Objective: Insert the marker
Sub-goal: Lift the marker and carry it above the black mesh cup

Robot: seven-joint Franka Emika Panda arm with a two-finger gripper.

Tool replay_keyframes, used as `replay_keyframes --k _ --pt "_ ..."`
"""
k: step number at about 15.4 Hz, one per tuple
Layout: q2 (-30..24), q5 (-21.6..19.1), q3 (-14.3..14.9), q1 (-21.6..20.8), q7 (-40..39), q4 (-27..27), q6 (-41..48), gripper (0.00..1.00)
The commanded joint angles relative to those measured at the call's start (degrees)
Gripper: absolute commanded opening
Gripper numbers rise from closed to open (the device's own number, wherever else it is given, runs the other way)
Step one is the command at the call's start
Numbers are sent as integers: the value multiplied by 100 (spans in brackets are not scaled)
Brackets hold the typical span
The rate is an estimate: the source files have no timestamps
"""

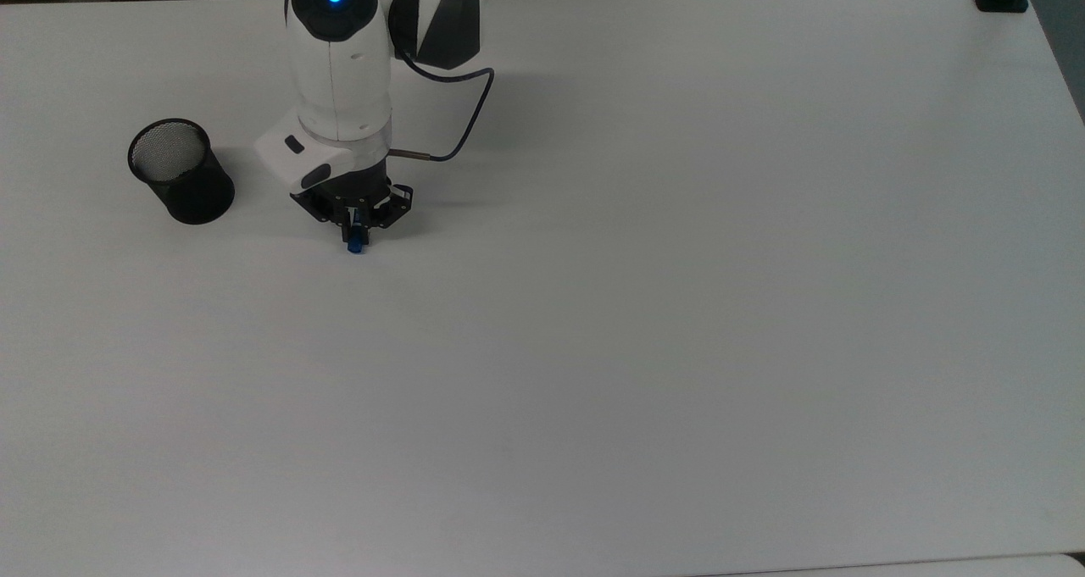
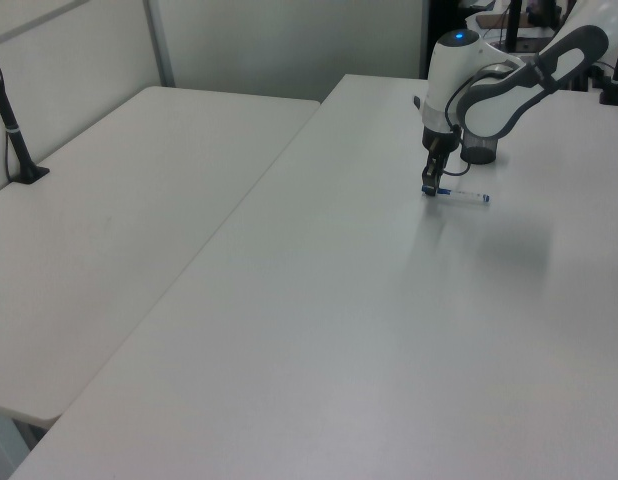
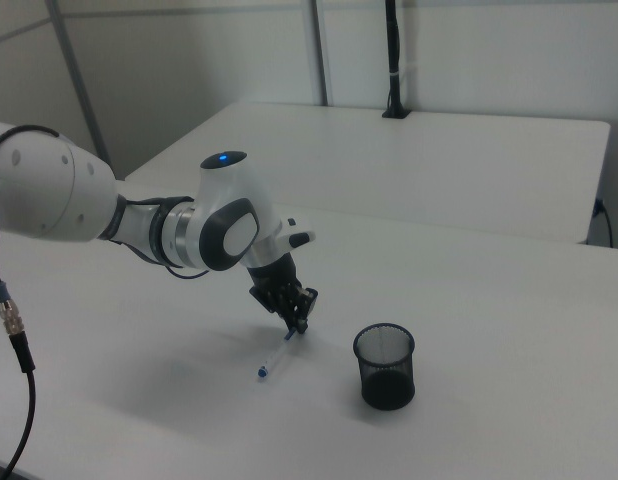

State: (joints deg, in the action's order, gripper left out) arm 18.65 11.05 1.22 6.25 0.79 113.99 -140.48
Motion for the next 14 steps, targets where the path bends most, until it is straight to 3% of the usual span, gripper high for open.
replay_keyframes --k 1,7,14 --pt "-589 64 -8 147 176 62 -41 0" --pt "-1452 11 27 587 97 53 -172 0" --pt "-1777 11 290 1088 -272 588 -2121 0"
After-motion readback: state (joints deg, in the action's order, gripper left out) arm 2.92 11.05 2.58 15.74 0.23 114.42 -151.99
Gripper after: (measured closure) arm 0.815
